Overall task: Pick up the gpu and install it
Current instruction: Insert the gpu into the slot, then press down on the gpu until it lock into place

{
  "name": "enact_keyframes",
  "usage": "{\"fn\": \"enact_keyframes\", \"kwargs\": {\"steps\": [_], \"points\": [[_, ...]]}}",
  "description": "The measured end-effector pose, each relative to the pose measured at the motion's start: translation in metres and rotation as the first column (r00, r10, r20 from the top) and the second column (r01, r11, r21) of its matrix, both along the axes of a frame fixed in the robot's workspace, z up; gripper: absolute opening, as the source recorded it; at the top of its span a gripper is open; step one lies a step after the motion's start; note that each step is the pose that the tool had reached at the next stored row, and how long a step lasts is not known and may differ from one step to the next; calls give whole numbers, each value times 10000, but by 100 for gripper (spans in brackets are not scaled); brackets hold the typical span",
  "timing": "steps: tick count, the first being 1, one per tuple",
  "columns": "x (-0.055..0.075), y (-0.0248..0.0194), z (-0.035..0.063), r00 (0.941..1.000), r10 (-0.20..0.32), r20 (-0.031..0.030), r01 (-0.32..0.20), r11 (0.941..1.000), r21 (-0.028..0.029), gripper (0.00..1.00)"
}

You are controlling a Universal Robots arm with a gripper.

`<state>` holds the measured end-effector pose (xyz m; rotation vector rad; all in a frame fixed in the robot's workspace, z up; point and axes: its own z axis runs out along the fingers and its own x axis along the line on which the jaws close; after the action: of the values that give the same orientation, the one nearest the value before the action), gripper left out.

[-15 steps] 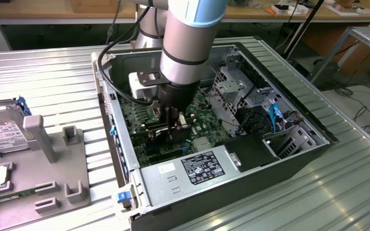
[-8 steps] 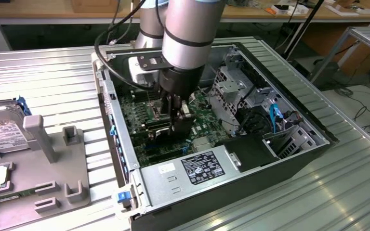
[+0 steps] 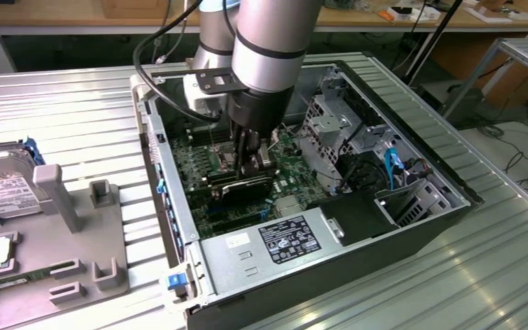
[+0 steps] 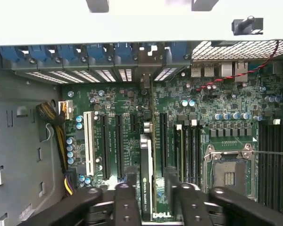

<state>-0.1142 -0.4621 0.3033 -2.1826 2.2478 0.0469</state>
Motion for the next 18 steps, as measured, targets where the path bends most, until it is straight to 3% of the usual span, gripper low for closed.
{"fn": "enact_keyframes", "kwargs": {"steps": [2,4,6,18], "points": [[0,0,0,10000,0,0,0,10000,2,26],[0,0,0,10000,0,-1,0,10000,5,14],[0,0,0,10000,0,-1,0,10000,9,11],[0,0,0,10000,0,0,0,10000,27,11]]}}
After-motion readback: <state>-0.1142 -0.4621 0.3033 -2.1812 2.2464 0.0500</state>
